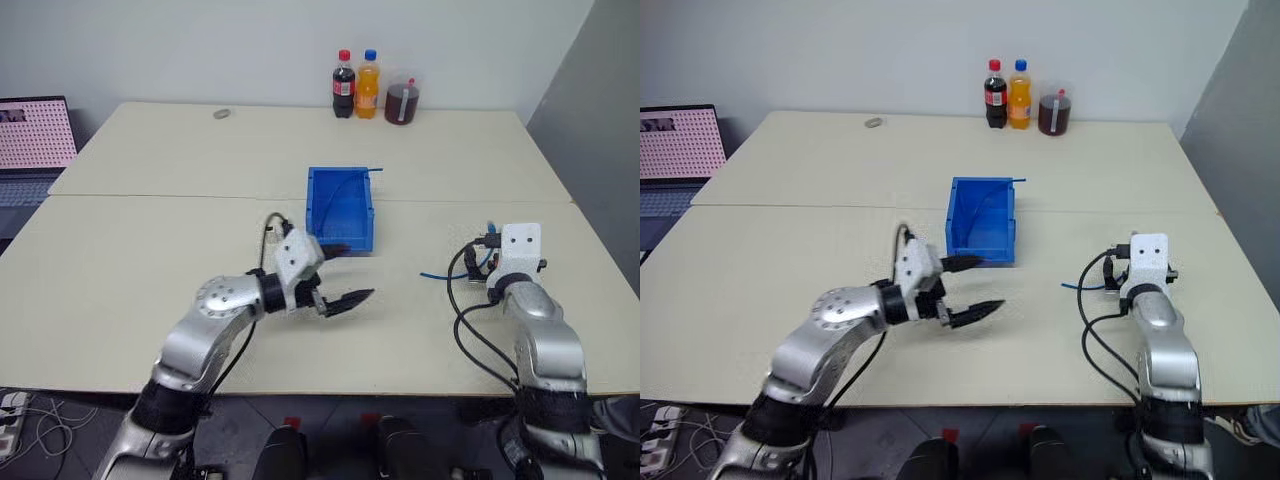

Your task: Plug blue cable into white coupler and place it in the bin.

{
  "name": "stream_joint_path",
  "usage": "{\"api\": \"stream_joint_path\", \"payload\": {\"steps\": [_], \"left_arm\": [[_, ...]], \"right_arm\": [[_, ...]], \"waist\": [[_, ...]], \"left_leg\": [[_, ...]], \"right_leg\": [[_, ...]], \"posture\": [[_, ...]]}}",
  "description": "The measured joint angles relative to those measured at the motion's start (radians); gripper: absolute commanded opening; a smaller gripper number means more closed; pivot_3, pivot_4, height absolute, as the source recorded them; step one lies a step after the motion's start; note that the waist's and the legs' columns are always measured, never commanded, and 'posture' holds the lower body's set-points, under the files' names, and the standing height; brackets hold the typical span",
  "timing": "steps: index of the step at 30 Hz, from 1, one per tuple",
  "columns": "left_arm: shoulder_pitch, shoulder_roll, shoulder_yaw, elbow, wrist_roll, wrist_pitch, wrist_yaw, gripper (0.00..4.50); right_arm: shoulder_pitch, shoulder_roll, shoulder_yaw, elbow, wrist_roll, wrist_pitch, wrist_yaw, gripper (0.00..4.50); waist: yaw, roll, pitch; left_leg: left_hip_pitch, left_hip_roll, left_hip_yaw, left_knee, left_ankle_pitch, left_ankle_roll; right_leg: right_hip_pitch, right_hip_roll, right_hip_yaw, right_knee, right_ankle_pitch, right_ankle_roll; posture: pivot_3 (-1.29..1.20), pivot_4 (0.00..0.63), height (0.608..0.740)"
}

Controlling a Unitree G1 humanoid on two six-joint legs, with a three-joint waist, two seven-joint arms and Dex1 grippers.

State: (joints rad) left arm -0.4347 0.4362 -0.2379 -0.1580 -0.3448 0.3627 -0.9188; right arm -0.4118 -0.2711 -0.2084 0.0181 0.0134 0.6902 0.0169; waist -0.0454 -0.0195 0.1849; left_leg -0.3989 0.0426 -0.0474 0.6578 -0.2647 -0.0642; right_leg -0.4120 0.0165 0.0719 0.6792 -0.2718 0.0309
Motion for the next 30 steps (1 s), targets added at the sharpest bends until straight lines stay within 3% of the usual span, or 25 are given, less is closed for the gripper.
{"api": "stream_joint_path", "payload": {"steps": [6, 9, 14, 25, 30], "left_arm": [[-0.061, -0.033, -0.021, 0.105, 0.025, -0.072, -0.058, 4.47], [-0.063, -0.041, -0.025, 0.120, 0.036, -0.083, -0.074, 4.50], [-0.049, -0.035, -0.032, 0.120, 0.055, -0.096, -0.078, 4.50], [-0.049, -0.024, -0.022, 0.119, 0.055, -0.086, -0.073, 4.50], [-0.065, -0.001, 0.022, 0.109, 0.042, -0.060, -0.069, 4.50]], "right_arm": [[-0.109, -0.037, -0.016, 0.225, 0.010, -0.103, 0.002, 4.50], [-0.144, -0.037, -0.052, 0.298, 0.048, -0.132, 0.005, 3.97], [-0.151, -0.025, -0.065, 0.318, 0.089, -0.141, 0.006, 2.63], [-0.174, -0.042, -0.043, 0.402, 0.087, -0.218, 0.023, 0.17], [-0.134, -0.120, 0.011, 0.371, 0.078, -0.221, 0.108, 0.08]], "waist": [[-0.005, 0.000, 0.000], [-0.006, 0.000, 0.000], [-0.006, 0.000, 0.000], [0.004, 0.000, 0.000], [0.010, 0.000, 0.000]], "left_leg": [[0.000, 0.000, 0.000, 0.000, 0.000, 0.000], [0.000, 0.000, 0.000, 0.001, 0.000, 0.000], [0.001, 0.000, -0.001, 0.001, 0.000, 0.000], [0.001, 0.000, -0.001, 0.003, 0.000, 0.000], [0.000, 0.000, -0.001, 0.002, 0.000, 0.000]], "right_leg": [[0.000, 0.000, 0.000, 0.000, 0.000, 0.000], [0.001, 0.000, 0.000, 0.001, 0.000, 0.000], [0.002, 0.000, 0.000, 0.001, 0.000, 0.000], [0.002, 0.000, 0.000, 0.001, 0.001, 0.001], [0.002, 0.000, 0.000, 0.000, 0.001, 0.001]], "posture": [[0.00, 0.150, 0.740], [0.00, 0.150, 0.740], [0.00, 0.150, 0.740], [0.00, 0.150, 0.740], [0.00, 0.150, 0.740]]}}
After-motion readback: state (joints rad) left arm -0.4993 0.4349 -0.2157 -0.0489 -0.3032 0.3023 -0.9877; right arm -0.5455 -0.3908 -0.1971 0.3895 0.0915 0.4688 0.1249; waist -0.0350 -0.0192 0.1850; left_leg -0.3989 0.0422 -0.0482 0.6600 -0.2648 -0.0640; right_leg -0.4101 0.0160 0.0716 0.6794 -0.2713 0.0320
